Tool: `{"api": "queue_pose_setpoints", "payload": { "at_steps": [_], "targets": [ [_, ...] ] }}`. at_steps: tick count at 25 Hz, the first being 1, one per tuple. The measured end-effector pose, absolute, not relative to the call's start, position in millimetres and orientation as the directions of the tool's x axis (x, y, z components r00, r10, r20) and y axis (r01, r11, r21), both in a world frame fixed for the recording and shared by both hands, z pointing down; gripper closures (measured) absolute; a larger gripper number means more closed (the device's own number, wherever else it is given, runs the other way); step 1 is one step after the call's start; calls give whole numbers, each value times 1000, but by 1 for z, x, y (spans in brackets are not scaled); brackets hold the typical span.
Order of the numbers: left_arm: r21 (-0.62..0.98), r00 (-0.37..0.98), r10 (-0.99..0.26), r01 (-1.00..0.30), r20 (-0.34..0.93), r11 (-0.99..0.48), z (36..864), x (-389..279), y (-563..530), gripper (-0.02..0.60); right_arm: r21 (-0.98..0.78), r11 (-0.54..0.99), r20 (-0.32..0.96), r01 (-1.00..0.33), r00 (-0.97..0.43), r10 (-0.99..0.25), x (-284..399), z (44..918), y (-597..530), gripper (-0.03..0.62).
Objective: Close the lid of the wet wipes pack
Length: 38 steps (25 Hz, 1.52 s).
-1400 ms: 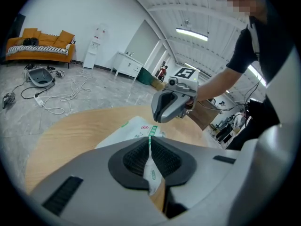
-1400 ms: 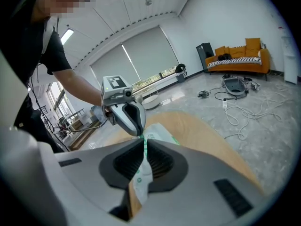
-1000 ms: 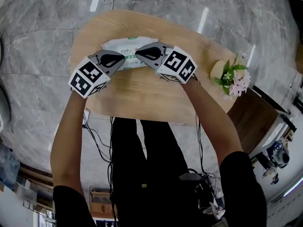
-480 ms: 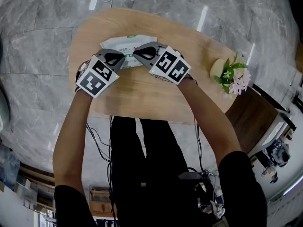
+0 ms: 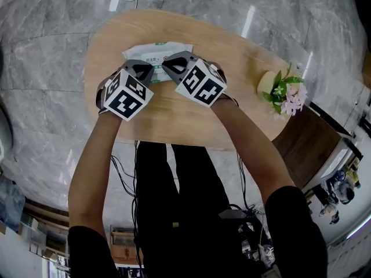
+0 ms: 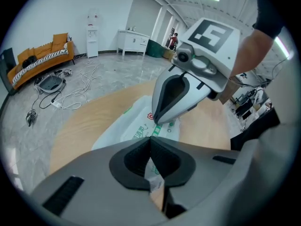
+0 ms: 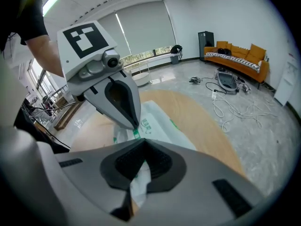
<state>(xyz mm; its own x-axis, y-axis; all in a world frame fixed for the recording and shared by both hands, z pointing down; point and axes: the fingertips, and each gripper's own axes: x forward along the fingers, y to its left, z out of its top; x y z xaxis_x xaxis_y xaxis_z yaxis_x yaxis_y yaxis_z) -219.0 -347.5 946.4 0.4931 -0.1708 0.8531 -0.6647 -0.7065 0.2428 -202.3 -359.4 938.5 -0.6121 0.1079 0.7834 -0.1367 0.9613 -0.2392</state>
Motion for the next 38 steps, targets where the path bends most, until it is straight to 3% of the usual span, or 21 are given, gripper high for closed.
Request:
{"api": "queue_pose_setpoints", "payload": {
  "at_steps": [16,22,30,38],
  "targets": [
    [282,522,-179,-681,834,-676,942,-222,-346,565,-191,971,805,-145,-589,70,-199,932,-362,583],
    [325,587,-291,-721,755,-612,891,-239,-349,565,-195,954,775,-228,-632,7,-188,892,-371,583],
    [298,648,-473,-726,596,-620,740,-250,-355,565,-192,934,624,-302,-772,-121,-204,740,-372,583],
    [161,669,-659,-734,344,-660,517,-274,-364,565,-167,925,301,-341,-911,-281,-216,500,-375,583]
  ]
}}
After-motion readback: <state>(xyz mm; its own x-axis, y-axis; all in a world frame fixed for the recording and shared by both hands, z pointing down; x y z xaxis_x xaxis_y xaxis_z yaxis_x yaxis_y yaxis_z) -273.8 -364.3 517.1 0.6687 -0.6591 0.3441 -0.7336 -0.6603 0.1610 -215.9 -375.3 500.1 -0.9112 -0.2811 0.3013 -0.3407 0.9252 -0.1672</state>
